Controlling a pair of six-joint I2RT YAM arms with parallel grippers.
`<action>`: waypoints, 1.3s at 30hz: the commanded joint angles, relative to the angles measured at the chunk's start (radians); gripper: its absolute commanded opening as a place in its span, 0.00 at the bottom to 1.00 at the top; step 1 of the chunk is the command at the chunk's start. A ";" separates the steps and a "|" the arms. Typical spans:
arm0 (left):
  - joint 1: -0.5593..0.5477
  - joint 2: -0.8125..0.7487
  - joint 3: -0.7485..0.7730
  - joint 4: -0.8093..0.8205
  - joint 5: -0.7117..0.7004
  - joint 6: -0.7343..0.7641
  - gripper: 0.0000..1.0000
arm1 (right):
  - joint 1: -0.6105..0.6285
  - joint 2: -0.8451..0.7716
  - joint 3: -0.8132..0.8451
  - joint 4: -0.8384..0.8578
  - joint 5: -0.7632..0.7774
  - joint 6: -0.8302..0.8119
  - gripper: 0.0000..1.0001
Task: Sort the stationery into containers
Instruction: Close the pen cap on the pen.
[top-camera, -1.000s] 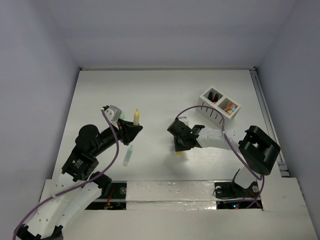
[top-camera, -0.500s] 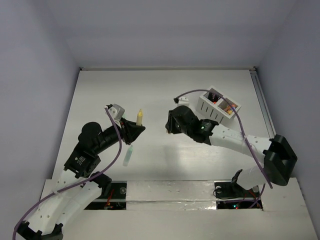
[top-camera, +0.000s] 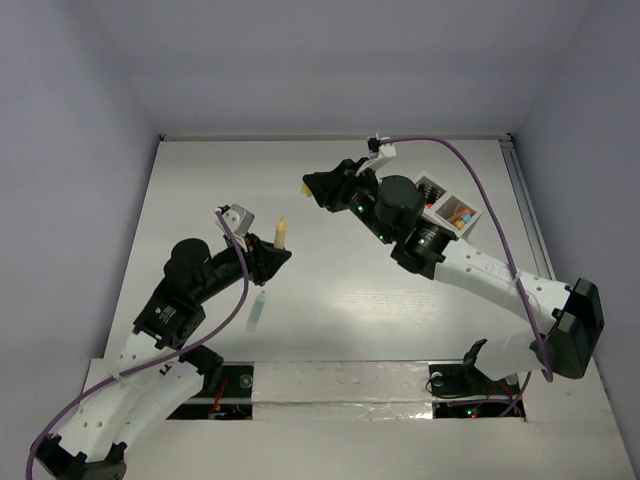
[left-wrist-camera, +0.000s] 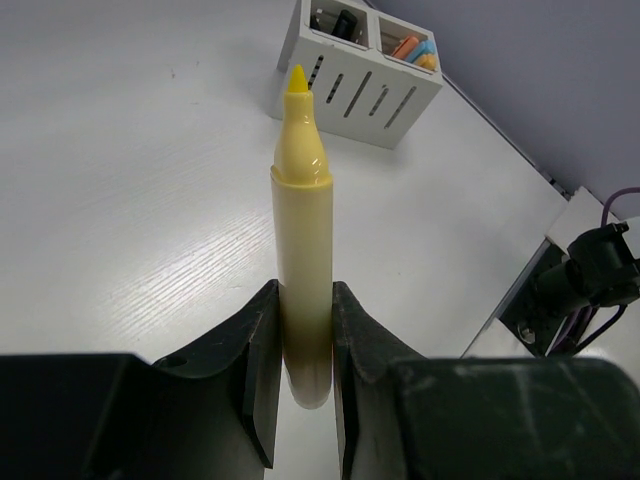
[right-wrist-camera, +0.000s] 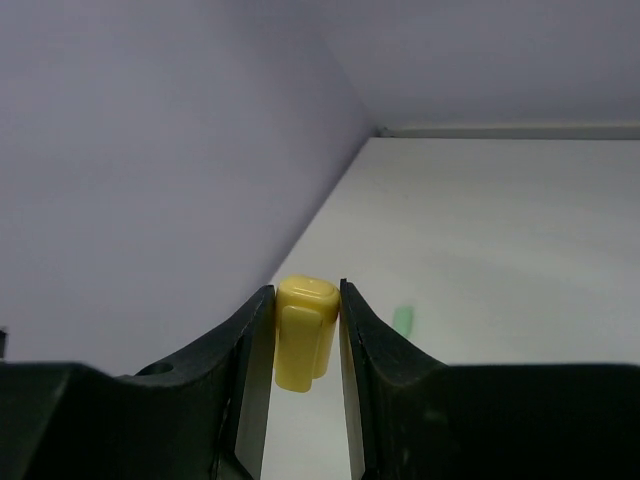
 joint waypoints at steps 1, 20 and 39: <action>0.002 0.006 -0.002 0.026 -0.017 0.005 0.00 | -0.001 0.003 0.002 0.183 -0.082 0.024 0.16; 0.002 0.009 0.003 0.020 -0.037 0.010 0.00 | 0.048 0.087 0.023 0.222 -0.202 0.049 0.16; 0.002 0.004 0.003 0.014 -0.060 0.010 0.00 | 0.067 0.055 -0.026 0.223 -0.168 0.033 0.15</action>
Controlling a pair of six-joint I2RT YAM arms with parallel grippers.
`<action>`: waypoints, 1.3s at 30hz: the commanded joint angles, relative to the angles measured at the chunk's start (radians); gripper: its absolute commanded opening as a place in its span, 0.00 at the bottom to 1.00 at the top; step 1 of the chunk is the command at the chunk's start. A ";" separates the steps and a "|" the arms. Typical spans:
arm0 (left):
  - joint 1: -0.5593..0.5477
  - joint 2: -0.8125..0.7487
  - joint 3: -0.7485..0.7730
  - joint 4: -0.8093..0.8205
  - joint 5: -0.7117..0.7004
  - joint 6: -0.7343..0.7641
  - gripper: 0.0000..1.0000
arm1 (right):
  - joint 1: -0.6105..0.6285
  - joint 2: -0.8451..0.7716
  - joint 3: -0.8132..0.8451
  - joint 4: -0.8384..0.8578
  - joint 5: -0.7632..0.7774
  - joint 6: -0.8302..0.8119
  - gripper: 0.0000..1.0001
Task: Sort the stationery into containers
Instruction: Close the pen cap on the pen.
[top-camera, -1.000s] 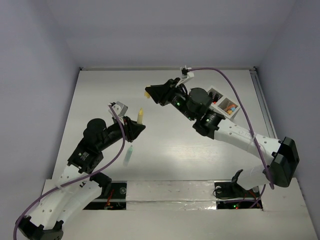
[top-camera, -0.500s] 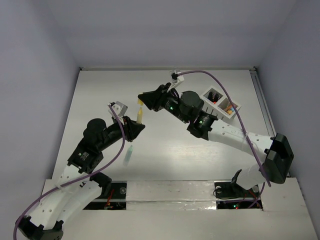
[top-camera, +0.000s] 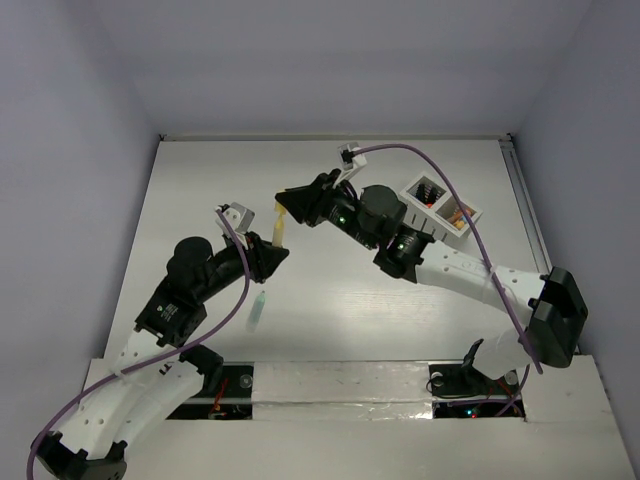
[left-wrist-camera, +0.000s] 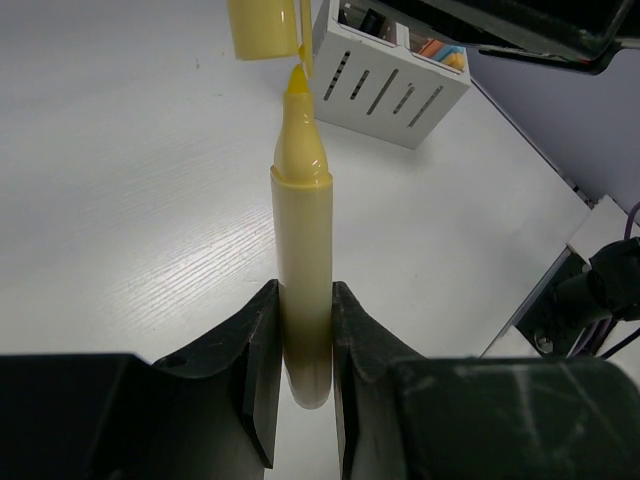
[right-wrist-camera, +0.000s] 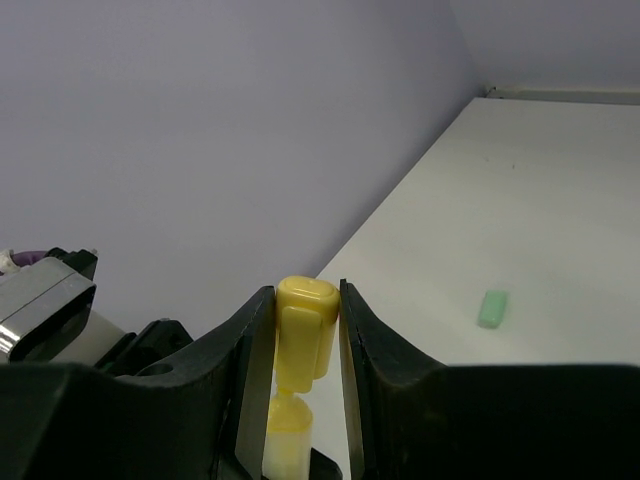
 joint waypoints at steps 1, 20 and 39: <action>0.002 -0.007 0.004 0.029 -0.008 0.009 0.00 | 0.013 -0.040 -0.009 0.055 0.017 -0.018 0.15; 0.002 -0.024 0.010 0.024 -0.043 0.008 0.00 | 0.051 -0.043 -0.067 0.063 -0.002 0.001 0.14; 0.002 -0.036 0.010 0.057 -0.012 -0.011 0.00 | 0.100 -0.049 -0.214 0.190 -0.071 0.014 0.12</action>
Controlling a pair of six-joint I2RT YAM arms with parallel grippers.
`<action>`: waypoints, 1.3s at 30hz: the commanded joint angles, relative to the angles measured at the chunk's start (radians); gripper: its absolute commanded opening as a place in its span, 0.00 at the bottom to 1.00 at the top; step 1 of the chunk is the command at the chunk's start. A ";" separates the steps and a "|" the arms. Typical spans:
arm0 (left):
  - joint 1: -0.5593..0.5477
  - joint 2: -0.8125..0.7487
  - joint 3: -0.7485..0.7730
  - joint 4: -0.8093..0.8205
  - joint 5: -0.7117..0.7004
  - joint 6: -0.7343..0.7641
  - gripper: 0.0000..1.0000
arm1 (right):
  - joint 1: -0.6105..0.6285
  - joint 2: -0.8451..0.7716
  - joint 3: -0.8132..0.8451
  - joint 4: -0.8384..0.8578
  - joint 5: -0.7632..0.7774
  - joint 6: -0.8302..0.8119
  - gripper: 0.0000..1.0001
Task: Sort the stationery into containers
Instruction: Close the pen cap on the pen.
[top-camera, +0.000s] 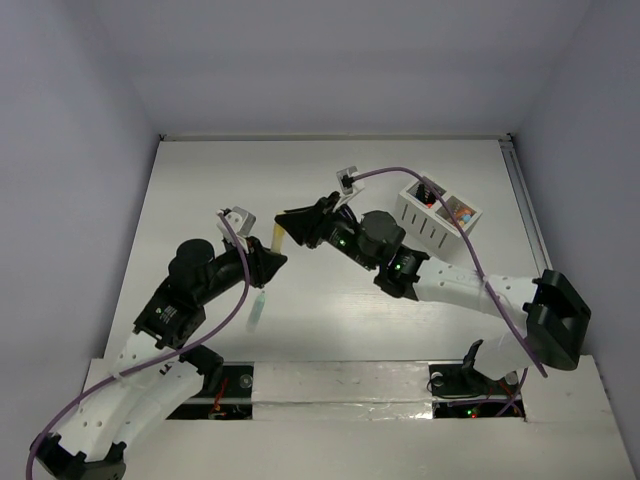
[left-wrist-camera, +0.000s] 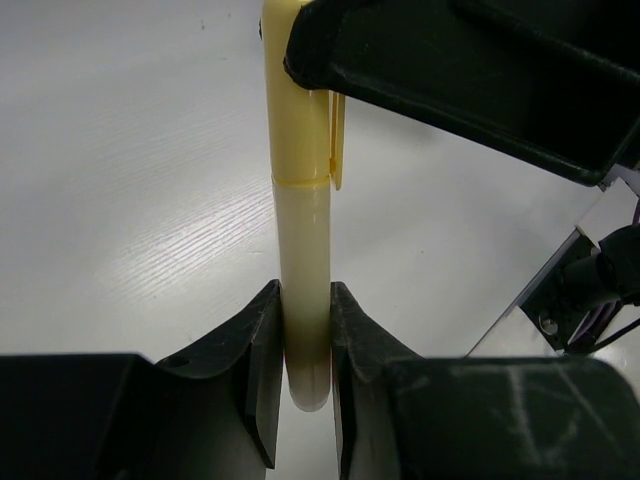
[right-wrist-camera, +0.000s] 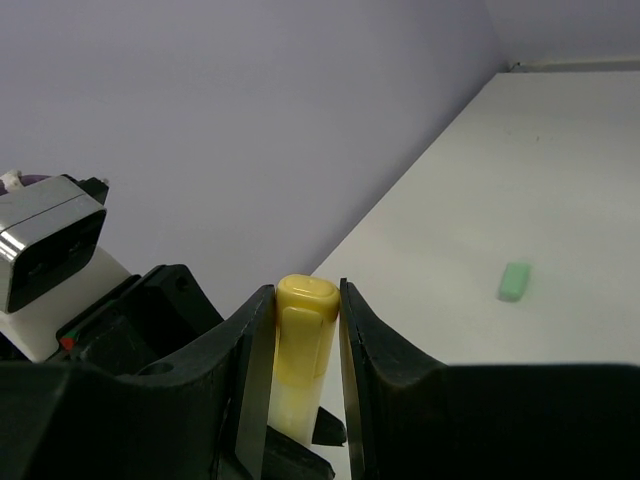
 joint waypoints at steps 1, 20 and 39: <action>0.002 -0.016 0.010 0.131 0.013 -0.011 0.00 | 0.040 -0.032 -0.051 0.027 -0.095 0.001 0.12; 0.002 0.016 0.104 0.151 -0.033 0.009 0.00 | 0.129 0.094 -0.157 -0.065 -0.144 0.116 0.00; 0.002 0.028 0.188 0.138 -0.121 0.040 0.00 | 0.203 0.119 -0.298 -0.024 -0.107 0.220 0.00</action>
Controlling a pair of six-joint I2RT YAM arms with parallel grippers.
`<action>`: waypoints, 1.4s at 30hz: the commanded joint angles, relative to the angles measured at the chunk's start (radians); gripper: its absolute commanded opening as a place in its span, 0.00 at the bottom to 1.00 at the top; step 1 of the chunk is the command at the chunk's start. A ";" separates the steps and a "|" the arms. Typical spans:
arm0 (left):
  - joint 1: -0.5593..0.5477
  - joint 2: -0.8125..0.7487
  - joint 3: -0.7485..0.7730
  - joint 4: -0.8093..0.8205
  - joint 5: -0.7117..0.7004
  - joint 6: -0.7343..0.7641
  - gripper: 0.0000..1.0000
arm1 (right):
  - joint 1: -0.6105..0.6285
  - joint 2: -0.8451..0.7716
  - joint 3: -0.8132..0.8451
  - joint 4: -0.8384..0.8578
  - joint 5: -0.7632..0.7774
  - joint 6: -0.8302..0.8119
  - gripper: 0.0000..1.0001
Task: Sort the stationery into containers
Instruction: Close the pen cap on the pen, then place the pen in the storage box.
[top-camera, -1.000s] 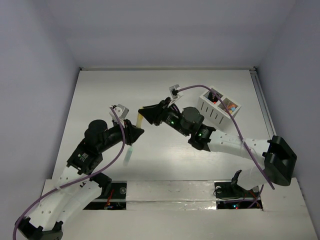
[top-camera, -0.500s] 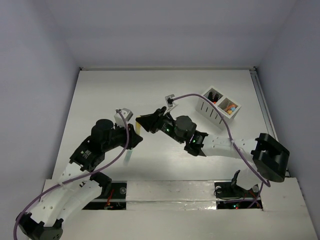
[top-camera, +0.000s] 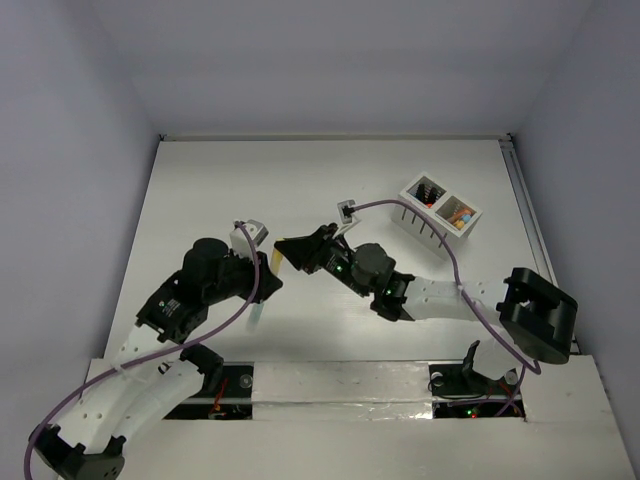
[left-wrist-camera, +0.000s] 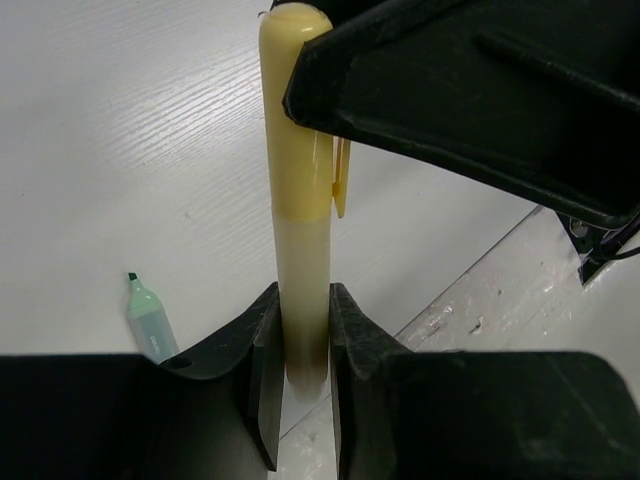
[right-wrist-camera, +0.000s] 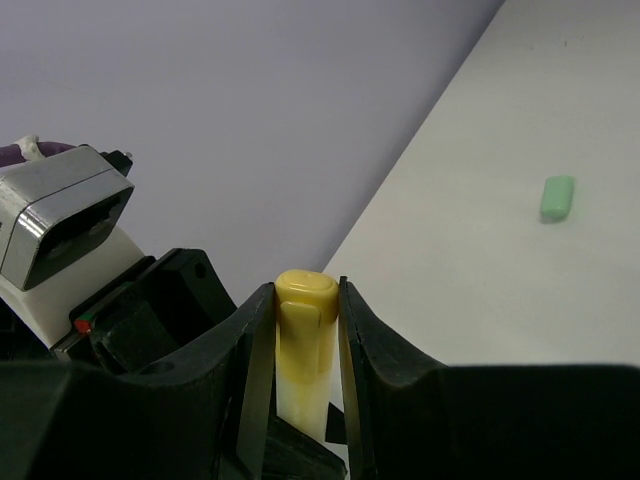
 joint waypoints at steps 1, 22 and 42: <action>0.018 -0.018 0.152 0.423 -0.130 0.010 0.00 | 0.117 0.057 -0.084 -0.259 -0.215 0.020 0.00; 0.018 -0.070 0.064 0.320 -0.035 0.006 0.98 | -0.180 -0.144 0.098 -0.427 0.175 -0.133 0.00; 0.018 -0.214 -0.046 0.366 -0.056 0.013 0.99 | -0.900 -0.433 0.078 -0.713 0.483 -0.397 0.00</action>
